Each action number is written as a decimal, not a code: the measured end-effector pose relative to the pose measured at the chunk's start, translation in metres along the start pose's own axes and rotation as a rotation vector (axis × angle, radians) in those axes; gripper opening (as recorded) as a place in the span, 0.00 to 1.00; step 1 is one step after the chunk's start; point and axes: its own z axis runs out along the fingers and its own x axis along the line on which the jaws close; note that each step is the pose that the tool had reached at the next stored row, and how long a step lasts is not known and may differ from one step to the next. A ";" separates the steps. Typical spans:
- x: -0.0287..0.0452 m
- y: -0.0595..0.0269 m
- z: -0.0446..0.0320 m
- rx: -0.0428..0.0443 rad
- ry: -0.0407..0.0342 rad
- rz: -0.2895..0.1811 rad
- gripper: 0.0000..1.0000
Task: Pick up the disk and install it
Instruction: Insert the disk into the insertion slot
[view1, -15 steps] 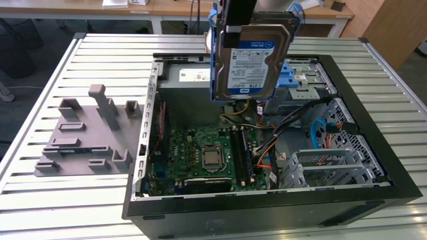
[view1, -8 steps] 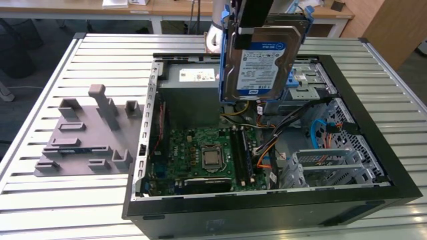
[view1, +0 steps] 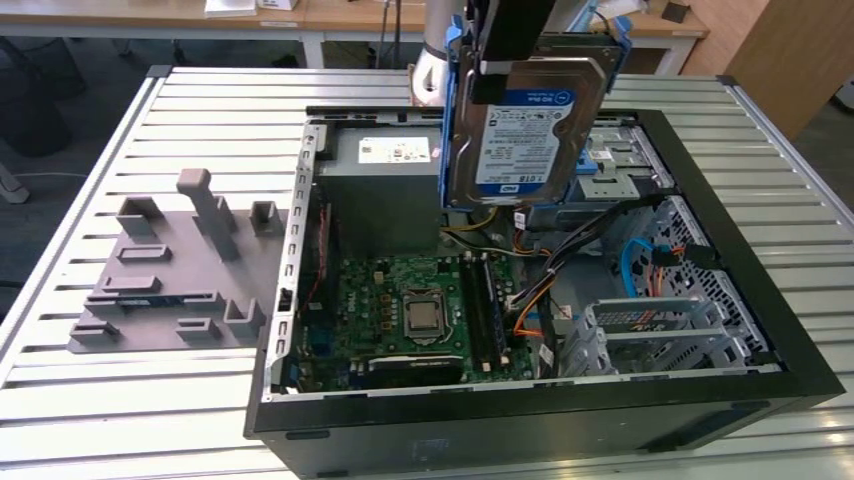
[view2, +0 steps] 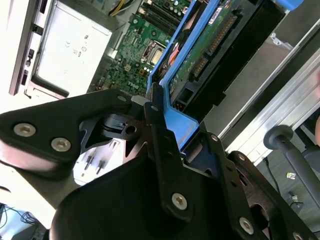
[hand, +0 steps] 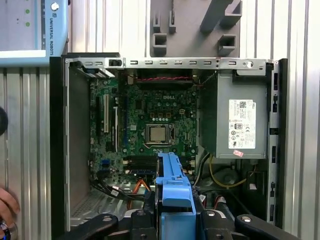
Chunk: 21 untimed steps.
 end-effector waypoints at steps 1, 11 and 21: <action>0.0008 0.0000 0.0002 0.0000 0.0000 0.000 0.36; 0.0173 -0.0014 0.0031 -0.0059 0.0002 0.002 0.36; 0.0367 -0.0026 0.0079 -0.0188 -0.0032 0.005 0.36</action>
